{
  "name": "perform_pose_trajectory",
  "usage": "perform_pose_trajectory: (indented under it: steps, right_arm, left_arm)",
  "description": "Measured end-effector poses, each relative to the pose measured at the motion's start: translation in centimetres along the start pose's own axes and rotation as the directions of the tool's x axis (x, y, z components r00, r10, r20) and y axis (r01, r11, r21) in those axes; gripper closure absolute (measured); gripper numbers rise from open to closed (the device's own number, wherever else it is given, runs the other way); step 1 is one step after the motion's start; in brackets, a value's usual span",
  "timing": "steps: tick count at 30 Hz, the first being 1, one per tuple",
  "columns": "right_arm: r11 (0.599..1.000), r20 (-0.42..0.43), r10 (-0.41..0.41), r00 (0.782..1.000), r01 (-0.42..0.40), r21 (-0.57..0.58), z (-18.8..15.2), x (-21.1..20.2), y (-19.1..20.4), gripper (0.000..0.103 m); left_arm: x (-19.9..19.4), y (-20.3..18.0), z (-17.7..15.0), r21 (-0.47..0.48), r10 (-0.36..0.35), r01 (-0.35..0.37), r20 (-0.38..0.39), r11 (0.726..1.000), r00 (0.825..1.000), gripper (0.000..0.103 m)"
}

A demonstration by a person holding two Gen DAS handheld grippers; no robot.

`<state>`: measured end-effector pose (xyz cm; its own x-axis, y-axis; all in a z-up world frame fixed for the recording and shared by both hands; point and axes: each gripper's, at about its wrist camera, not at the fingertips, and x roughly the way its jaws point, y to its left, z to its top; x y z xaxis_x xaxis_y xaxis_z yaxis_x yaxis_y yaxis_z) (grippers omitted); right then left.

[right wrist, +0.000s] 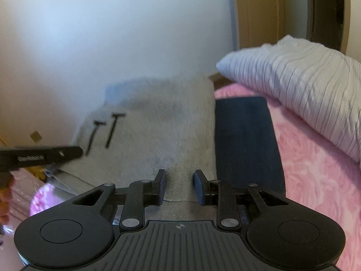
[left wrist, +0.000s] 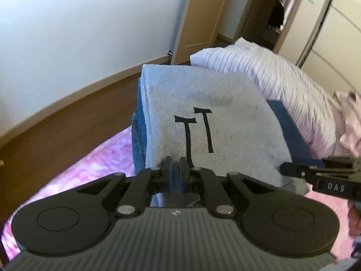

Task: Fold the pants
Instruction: 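Lower the skirt onto the jeans stack and open both tools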

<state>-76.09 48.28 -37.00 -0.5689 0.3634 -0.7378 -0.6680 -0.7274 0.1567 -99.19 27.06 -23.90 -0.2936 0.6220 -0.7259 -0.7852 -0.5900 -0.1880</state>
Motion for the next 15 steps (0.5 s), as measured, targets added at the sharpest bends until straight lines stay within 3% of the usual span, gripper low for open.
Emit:
perform_pose_trajectory:
  steps: [6,11,15]
  right_arm:
    - [0.999,-0.008,-0.041,0.999,0.041,0.026,1.0,-1.0,0.5,0.078]
    - [0.999,0.028,-0.007,1.0,0.006,0.038,0.4,-3.1,1.5,0.068]
    - [0.999,-0.027,-0.036,0.999,0.035,-0.005,-0.5,-1.1,2.7,0.064]
  left_arm:
    - [-1.4,0.7,1.2,-0.11,-0.005,0.001,-0.035,0.994,0.999,0.099]
    - [-4.8,-1.6,1.2,-0.059,-0.013,0.012,-0.021,0.998,1.0,0.095]
    - [-3.5,-2.0,0.1,-0.04,0.043,-0.047,-0.099,0.998,0.994,0.095]
